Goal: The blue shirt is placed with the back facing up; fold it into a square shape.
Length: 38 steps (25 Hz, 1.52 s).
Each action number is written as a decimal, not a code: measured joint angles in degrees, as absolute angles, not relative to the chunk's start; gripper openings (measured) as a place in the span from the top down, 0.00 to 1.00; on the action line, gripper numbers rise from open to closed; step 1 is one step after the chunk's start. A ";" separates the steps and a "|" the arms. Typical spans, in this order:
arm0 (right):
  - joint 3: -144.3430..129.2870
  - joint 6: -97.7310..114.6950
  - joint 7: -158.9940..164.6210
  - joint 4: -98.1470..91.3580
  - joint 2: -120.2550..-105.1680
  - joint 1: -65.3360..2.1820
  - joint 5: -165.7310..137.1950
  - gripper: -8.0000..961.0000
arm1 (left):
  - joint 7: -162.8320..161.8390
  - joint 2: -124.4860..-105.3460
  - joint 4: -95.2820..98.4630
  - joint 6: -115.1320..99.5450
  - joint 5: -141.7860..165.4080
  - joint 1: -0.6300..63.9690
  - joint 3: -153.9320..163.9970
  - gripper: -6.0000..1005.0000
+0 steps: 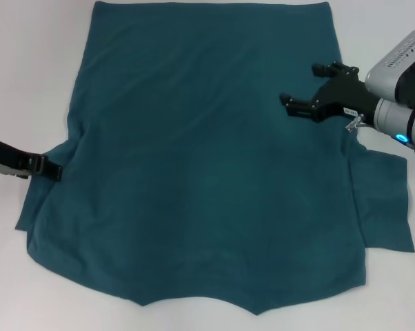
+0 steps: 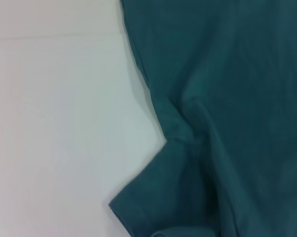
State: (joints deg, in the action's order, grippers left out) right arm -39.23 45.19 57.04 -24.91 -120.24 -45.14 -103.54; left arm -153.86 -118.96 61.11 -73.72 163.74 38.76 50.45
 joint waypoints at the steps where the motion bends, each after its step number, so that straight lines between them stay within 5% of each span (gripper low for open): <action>1: -39.28 45.19 57.04 -24.77 -120.24 -45.14 -103.54 0.05 | -153.74 -118.96 60.68 -73.12 163.74 38.76 50.53 0.37; 16: -39.42 45.17 56.92 -24.52 -120.23 -45.18 -103.53 0.05 | -152.46 -118.62 56.99 -70.26 163.83 38.78 50.73 0.38; 32: -39.37 45.40 56.51 -23.67 -120.32 -44.98 -103.44 0.05 | -152.25 -118.95 55.97 -69.81 163.78 38.86 50.72 0.50; 38: -39.37 46.60 56.36 -23.64 -120.32 -44.46 -102.12 0.05 | -152.34 -119.33 55.30 -70.50 163.74 39.09 51.39 0.78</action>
